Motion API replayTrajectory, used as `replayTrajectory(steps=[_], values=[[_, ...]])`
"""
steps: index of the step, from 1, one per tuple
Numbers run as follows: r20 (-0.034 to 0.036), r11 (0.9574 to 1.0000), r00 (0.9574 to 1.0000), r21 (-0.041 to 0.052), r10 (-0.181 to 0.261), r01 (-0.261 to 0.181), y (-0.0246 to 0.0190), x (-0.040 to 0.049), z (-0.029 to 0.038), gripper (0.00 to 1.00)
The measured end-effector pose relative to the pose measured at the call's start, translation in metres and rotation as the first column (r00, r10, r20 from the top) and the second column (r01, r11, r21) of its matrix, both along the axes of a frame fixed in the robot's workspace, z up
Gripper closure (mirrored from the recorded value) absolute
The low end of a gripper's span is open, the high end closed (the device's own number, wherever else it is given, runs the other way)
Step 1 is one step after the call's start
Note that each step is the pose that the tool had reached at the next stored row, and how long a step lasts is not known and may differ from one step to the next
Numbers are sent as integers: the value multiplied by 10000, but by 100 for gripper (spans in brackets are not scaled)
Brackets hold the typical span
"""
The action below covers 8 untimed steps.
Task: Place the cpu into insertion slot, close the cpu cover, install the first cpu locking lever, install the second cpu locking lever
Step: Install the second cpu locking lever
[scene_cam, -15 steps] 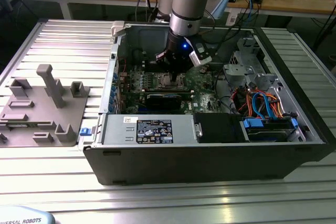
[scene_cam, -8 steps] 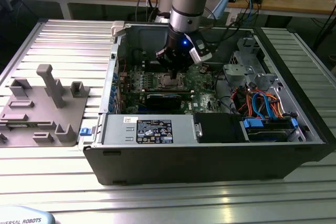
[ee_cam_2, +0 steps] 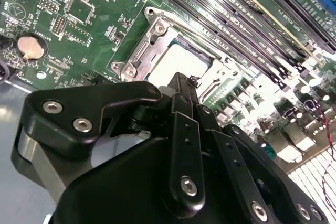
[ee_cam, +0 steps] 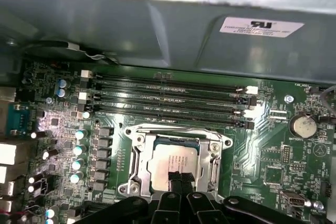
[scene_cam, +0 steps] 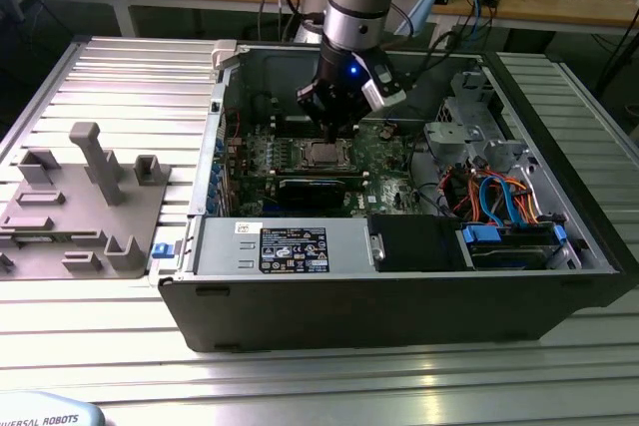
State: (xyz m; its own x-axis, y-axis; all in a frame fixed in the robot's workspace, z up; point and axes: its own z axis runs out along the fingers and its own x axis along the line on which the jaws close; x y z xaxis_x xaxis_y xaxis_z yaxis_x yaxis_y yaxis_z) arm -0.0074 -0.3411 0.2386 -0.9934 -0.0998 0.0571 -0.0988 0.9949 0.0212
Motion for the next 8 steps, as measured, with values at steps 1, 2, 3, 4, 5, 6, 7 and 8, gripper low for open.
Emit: replayTrajectory(steps=[1, 2, 3, 4, 5, 6, 7, 8], values=[[0, 10000, 10000, 0, 0, 0, 0, 0, 22, 89], [1, 10000, 10000, 0, -1, 1, 0, 0, 43, 89], [0, 10000, 10000, 1, -1, 1, 0, 0, 63, 89], [0, 10000, 10000, 0, -1, 1, 0, 0, 87, 89], [0, 10000, 10000, -1, 0, 0, 0, 0, 97, 89], [1, 10000, 10000, 2, 0, 0, 0, 0, 97, 89], [1, 10000, 10000, 3, 0, 0, 0, 1, 97, 89], [2, 10000, 10000, 3, 0, 0, 1, 1, 98, 89]])
